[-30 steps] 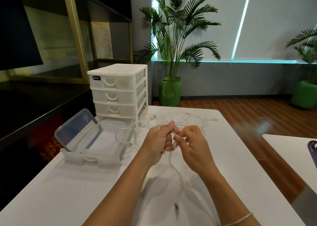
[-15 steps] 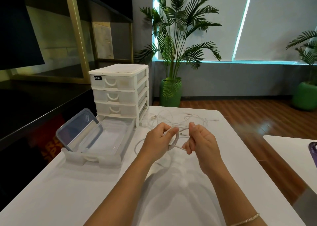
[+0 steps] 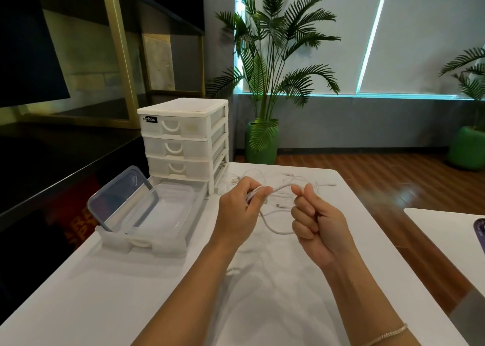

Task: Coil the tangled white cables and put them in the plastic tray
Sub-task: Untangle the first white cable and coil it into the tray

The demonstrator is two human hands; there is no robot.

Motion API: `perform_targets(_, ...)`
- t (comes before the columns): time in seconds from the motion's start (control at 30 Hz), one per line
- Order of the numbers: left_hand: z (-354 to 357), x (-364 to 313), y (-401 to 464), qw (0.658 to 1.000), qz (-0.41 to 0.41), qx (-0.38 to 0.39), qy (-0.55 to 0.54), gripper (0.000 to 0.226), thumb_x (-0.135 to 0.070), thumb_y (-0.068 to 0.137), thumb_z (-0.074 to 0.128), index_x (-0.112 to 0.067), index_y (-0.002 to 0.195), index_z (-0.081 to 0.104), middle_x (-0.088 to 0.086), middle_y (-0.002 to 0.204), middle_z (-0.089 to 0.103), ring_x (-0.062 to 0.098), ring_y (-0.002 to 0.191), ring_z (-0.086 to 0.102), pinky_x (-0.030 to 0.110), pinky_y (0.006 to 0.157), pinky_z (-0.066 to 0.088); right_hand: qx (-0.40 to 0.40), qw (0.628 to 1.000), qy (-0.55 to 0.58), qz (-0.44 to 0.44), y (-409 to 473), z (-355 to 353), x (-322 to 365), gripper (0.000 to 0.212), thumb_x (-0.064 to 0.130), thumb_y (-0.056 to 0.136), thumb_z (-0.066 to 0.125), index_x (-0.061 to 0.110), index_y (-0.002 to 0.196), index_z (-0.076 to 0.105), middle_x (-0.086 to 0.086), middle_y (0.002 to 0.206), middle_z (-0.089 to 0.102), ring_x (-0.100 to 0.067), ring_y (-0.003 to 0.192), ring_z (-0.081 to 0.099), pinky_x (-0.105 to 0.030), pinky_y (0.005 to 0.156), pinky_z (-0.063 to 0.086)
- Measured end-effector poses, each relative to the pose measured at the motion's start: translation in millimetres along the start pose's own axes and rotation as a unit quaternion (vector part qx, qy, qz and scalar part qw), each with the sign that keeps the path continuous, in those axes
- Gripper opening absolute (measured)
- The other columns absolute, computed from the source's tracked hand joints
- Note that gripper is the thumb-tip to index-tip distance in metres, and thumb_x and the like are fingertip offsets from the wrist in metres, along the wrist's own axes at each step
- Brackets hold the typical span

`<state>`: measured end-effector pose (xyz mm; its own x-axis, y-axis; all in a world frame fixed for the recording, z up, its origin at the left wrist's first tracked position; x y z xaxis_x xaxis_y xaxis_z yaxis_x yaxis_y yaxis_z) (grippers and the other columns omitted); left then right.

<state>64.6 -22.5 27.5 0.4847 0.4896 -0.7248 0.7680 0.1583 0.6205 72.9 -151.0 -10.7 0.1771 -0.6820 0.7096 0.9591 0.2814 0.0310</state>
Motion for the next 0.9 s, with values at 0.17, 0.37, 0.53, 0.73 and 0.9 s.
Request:
perform_targets(0.17,-18.9,11.8,4.6,0.997,-0.043,-0.048,-0.042,0.013,-0.027,0.09,0.056,-0.019,0.08,0.054,-0.014,0.071,0.055,0.008,0.066,0.053,0.006,0.056,0.043,0.031,0.999,-0.033,0.025,-4.8,3.1,5.0,0.028,0.024,0.079,0.055,0.006,0.093,0.071,0.005,0.049,0.034,-0.003,0.032,0.016,-0.012,0.027,0.017)
perform_targets(0.37,20.4,33.4,-1.9,0.943,-0.202,0.099,-0.245,0.024,-0.034,0.086,0.054,-0.015,0.072,0.054,-0.014,0.045,0.041,0.007,0.044,0.032,0.016,0.041,0.032,-0.131,0.983,-0.119,-0.056,-0.3,-29.4,21.6,0.022,0.022,0.094,0.048,0.007,0.09,0.062,0.003,0.052,0.025,-0.004,0.036,0.02,-0.016,0.034,0.016)
perform_targets(0.53,47.1,19.8,-15.4,0.864,-0.254,0.19,-0.391,0.026,-0.029,0.09,0.047,-0.013,0.069,0.046,-0.007,0.047,0.038,0.004,0.039,0.029,0.014,0.035,0.028,-0.203,0.96,-0.192,-0.037,-1.8,-38.2,16.4,0.026,0.032,0.098,0.04,0.013,0.087,0.054,-0.004,0.072,0.057,-0.005,0.033,0.025,-0.017,0.034,0.024)
perform_targets(0.73,55.3,5.8,-23.2,0.864,-0.223,0.228,-0.389,0.019,-0.022,0.095,0.043,-0.012,0.079,0.046,-0.006,0.05,0.046,0.005,0.041,0.035,0.015,0.04,0.034,-0.203,0.96,-0.191,0.016,-2.7,-39.8,4.2,0.029,0.033,0.1,0.034,0.01,0.092,0.05,-0.011,0.063,0.066,-0.007,0.024,0.022,-0.018,0.029,0.028)
perform_targets(0.9,56.8,3.5,-26.2,0.912,-0.166,0.26,-0.27,0.012,-0.018,0.094,0.051,-0.02,0.082,0.049,-0.012,0.054,0.056,0.002,0.046,0.045,0.016,0.046,0.038,-0.234,0.954,-0.182,0.037,-3.1,-51.2,-0.3,0.035,0.029,0.101,0.033,0.001,0.108,0.053,-0.004,0.034,0.042,-0.007,0.022,0.022,-0.015,0.028,0.029)
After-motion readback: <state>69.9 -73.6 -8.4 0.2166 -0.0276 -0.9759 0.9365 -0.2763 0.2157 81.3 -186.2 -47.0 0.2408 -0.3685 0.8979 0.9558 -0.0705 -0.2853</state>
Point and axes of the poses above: each hand's wrist, its own y-axis towards the middle knuckle, its own z-axis out of the palm, x = y × z, the point moved 9 cm from there along y, towards the middle knuckle
